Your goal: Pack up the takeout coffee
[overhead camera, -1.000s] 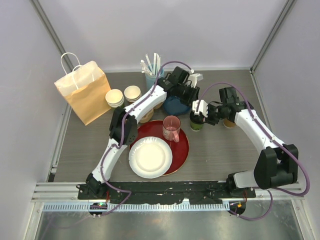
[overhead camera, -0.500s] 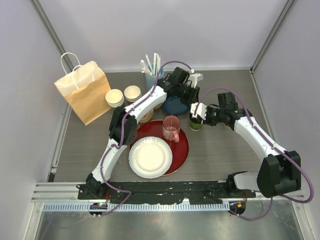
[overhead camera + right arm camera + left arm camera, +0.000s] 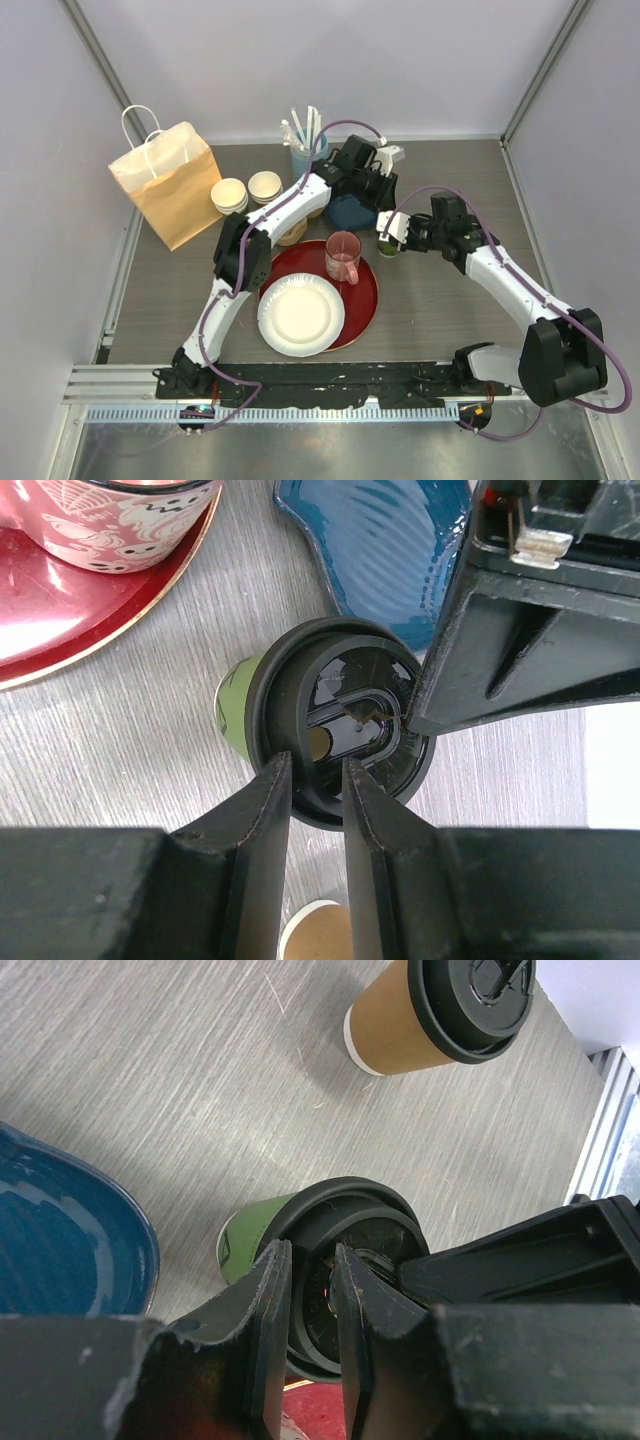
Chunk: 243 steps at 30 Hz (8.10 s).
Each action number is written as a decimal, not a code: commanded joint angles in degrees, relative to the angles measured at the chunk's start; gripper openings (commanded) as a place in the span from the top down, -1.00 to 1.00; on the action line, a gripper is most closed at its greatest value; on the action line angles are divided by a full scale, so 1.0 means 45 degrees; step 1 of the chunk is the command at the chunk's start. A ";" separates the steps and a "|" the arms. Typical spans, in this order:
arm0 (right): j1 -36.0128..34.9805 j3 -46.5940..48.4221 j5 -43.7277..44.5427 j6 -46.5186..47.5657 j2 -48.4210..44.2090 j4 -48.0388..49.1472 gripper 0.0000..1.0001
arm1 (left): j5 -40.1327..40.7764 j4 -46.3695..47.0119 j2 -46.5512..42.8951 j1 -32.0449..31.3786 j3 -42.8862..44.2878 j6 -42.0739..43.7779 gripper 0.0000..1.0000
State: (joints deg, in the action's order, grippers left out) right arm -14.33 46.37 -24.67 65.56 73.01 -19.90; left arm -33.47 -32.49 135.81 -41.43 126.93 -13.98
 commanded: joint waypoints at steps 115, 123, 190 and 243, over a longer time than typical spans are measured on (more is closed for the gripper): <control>-0.0683 0.3446 0.6829 -2.0369 0.1880 -0.1203 0.32 | 0.0584 -0.1296 -0.1605 0.0105 -0.1410 -0.3808 0.29; -0.0605 0.1437 0.6751 -2.1169 0.1549 -0.1086 0.39 | 0.0369 -0.0710 -0.1781 -0.0071 -0.3029 -0.3964 0.30; -0.1621 0.2117 0.7084 -2.1113 0.0983 -0.2395 0.39 | 0.1247 -0.1960 -0.0961 0.0281 -0.1352 -0.2031 0.22; -0.1328 0.4207 -0.0516 -0.3006 0.1215 -0.3566 0.05 | 0.0056 -0.2331 -0.1977 0.1004 -0.1313 -0.1757 0.16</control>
State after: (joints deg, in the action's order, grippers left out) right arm -20.49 65.80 -26.76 46.70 78.41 -35.70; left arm -31.55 -44.42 131.00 -36.75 121.54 -20.95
